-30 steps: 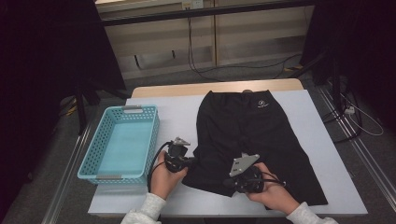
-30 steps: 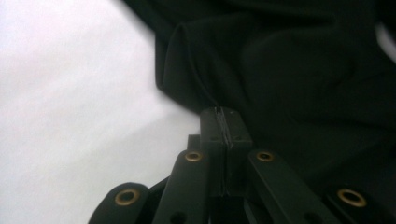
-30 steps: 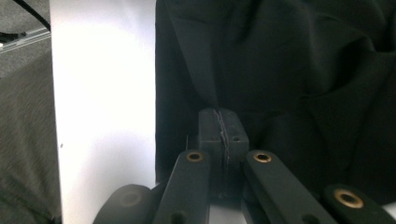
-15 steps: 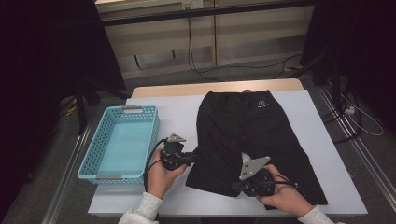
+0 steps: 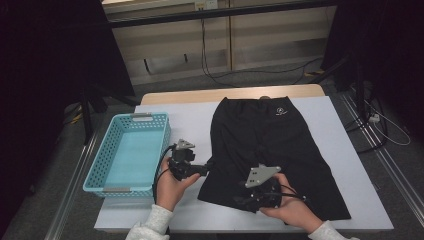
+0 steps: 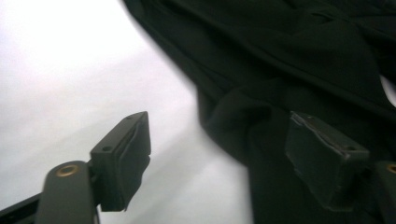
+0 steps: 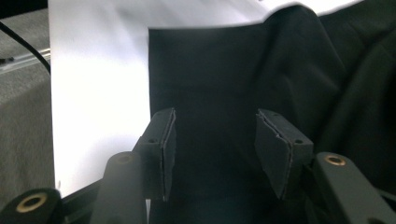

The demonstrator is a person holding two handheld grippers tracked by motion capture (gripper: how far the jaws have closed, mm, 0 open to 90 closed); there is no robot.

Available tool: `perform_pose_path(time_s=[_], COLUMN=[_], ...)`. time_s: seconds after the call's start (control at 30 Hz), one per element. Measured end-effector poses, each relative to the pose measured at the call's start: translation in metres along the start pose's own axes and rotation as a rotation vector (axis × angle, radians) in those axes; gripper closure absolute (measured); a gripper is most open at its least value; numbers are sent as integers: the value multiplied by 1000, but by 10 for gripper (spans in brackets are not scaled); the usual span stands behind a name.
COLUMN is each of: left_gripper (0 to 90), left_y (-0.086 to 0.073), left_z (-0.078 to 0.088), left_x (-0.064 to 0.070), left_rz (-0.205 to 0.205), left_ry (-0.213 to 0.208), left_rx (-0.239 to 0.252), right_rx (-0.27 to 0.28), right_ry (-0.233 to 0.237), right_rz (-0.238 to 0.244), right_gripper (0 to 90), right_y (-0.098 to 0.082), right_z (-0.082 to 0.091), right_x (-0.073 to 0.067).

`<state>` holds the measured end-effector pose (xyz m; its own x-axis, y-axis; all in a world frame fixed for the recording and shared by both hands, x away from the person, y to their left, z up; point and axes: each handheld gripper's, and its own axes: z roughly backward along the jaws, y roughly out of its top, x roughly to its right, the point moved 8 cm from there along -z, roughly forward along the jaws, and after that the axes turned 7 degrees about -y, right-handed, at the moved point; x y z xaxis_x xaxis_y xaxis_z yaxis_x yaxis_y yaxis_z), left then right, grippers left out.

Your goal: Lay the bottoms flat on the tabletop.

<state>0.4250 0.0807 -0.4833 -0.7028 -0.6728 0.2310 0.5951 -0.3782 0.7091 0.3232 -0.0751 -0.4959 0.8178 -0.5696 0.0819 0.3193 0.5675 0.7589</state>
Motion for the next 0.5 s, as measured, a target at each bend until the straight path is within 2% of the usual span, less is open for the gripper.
perform_pose_path(time_s=[0.03, 0.1, 0.17, 0.23, 0.47, 0.5], left_gripper=[210, 204, 194, 187, 167, 167], left_y=[0, -1, -2, -2, -4, -3], left_z=[0, -1, 0, 1, 2, 3], left_x=[0, -1, -3, -4, -8, -8], left_rz=[2, -3, -6, -6, 4, 19], left_ry=[-5, 17, 20, 25, 53, 53], left_rx=[0, 5, 1, 2, 18, 30], right_rx=[5, 9, 15, 20, -4, -13], right_ry=[-12, -17, -25, -14, 28, 31], right_rz=[0, -5, -13, -13, 62, 72], right_gripper=[456, 441, 435, 433, 463, 461], right_y=[2, 5, 9, 12, 21, 21], right_z=[-3, -9, -15, -20, -43, -46], right_x=[0, 0, 0, -3, -25, -28])
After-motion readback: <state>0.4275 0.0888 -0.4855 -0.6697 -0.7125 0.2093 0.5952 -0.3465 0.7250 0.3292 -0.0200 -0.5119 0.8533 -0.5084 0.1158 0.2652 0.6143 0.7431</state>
